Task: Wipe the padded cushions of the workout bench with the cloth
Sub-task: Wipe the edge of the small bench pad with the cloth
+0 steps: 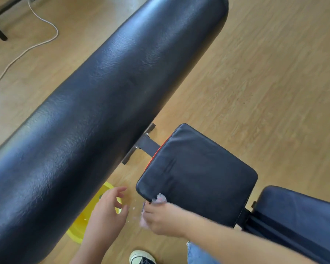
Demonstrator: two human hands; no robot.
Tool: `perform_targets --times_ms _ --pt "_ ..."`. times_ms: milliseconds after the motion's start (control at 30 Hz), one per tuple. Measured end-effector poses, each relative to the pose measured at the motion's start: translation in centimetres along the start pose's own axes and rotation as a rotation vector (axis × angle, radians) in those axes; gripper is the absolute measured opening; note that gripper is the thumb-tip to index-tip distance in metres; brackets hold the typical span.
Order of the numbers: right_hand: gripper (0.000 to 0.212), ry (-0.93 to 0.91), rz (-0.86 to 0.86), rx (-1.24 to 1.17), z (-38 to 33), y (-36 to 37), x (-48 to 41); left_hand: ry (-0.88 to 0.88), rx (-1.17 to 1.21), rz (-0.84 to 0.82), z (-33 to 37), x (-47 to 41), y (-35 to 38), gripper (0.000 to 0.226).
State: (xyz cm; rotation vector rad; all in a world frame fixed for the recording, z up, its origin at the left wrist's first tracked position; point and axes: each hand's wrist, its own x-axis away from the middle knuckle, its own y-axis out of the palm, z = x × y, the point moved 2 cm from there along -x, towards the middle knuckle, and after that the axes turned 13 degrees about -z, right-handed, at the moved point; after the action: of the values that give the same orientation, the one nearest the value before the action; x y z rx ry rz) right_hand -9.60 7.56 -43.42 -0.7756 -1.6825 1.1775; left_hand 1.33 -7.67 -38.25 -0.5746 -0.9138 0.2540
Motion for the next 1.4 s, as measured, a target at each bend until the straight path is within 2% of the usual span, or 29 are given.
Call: perform_targets --times_ms 33,67,100,200,233,300,333,367,400,467,500,567,600,633,700,767,833,900,933,1000,1067,1133,1167,1233,1267,1300,1333,1367,1400 --pt "0.017 -0.056 0.044 0.04 1.2 -0.2 1.0 0.001 -0.005 0.004 0.0 -0.1 -0.1 0.046" --pt "0.017 -0.016 0.116 0.04 3.3 -0.9 1.7 0.007 -0.002 0.01 0.1 -0.2 -0.2 0.047" --pt "0.02 0.138 0.201 -0.014 6.0 -1.8 2.3 0.014 0.004 0.021 0.2 -0.4 -0.3 0.047" --pt "0.018 0.835 0.349 -0.245 15.6 -2.6 5.9 0.013 0.018 0.023 0.7 -0.5 -0.4 0.046" --pt "0.015 1.005 0.4 -0.313 17.8 -2.2 7.1 0.011 0.025 0.017 0.8 -0.5 -0.3 0.046" --pt "0.01 1.205 0.427 -0.38 18.6 -2.5 7.2 0.008 0.032 0.009 1.0 -0.5 -0.3 0.044" --pt "0.006 1.22 0.392 -0.334 17.3 -2.4 5.8 0.013 0.031 0.01 1.1 -0.5 -0.2 0.044" --pt "0.006 1.177 0.334 -0.304 15.0 -2.6 4.0 0.018 0.029 0.015 1.2 -0.6 -0.1 0.044" --pt "0.02 1.095 0.265 -0.324 12.3 -2.3 2.2 0.017 0.029 0.02 1.2 -0.7 0.0 0.045" --pt "0.053 0.764 0.216 -0.283 5.9 -1.2 -0.4 0.018 0.039 0.025 1.3 -0.8 0.1 0.048" --pt "0.058 0.572 0.19 -0.197 3.3 -1.0 -0.9 0.014 0.05 0.02 1.2 -0.9 0.2 0.054" --pt "0.051 0.254 0.164 -0.029 2.5 -1.8 -0.2 -0.003 0.073 -0.007 1.1 -1.0 0.5 0.069" --pt "0.037 0.236 0.144 -0.017 5.0 -2.9 0.9 -0.003 0.073 -0.024 1.2 -1.0 0.7 0.074" --pt "0.024 0.395 0.175 -0.028 8.8 -3.3 1.9 0.001 0.063 -0.039 1.5 -1.0 0.9 0.076" --pt "0.017 0.858 0.31 -0.251 17.2 -2.7 4.5 0.001 0.045 -0.057 2.1 -1.1 1.4 0.075" --pt "0.016 1.273 0.33 -0.507 22.1 -0.7 8.0 -0.001 0.043 -0.063 2.8 -1.0 1.8 0.074" --pt "0.017 1.472 0.408 -0.629 21.6 0.0 9.8 -0.008 0.046 -0.053 3.1 -1.1 1.9 0.076" --pt "0.02 1.412 0.584 -0.582 18.4 -1.2 8.9 -0.021 0.05 -0.021 2.9 -1.1 1.8 0.077" --pt "0.026 1.313 0.573 -0.53 16.3 -1.6 7.8 -0.024 0.045 -0.002 2.7 -1.1 1.7 0.077" --pt "0.045 0.995 0.295 -0.358 10.5 -1.8 5.1 -0.014 0.03 0.01 2.4 -1.2 1.7 0.077" --pt "0.047 0.566 0.06 -0.326 3.3 -0.8 4.0 -0.019 0.018 -0.014 2.1 -1.4 1.9 0.08" --pt "0.037 0.207 -0.011 -0.216 1.1 0.6 4.5 -0.035 -0.001 -0.031 2.1 -1.3 2.1 0.081" --pt "0.033 0.18 -0.005 -0.192 2.9 0.6 5.0 -0.026 -0.001 -0.031 2.2 -1.3 2.3 0.078" --pt "0.015 0.391 0.071 -0.291 9.7 -0.4 6.4 0.005 0.004 -0.037 2.5 -1.3 2.4 0.07" --pt "0.008 0.581 0.206 -0.369 13.4 -0.5 7.8 0.006 0.001 -0.04 2.8 -1.2 2.4 0.068" --pt "0.011 0.87 0.372 -0.516 16.6 -0.5 9.4 0.0 0.002 -0.04 3.0 -1.2 2.3 0.068" --pt "0.012 1.108 0.455 -0.655 18.2 -0.3 10.9 -0.007 0.006 -0.039 3.1 -1.3 2.2 0.068" --pt "0.009 1.274 0.535 -0.671 18.3 -0.1 11.4 -0.012 0.01 -0.037 3.2 -1.5 2.2 0.068" --pt "0.009 1.35 0.591 -0.599 17.4 -0.2 10.8 -0.017 0.008 -0.039 3.3 -1.6 2.2 0.066"
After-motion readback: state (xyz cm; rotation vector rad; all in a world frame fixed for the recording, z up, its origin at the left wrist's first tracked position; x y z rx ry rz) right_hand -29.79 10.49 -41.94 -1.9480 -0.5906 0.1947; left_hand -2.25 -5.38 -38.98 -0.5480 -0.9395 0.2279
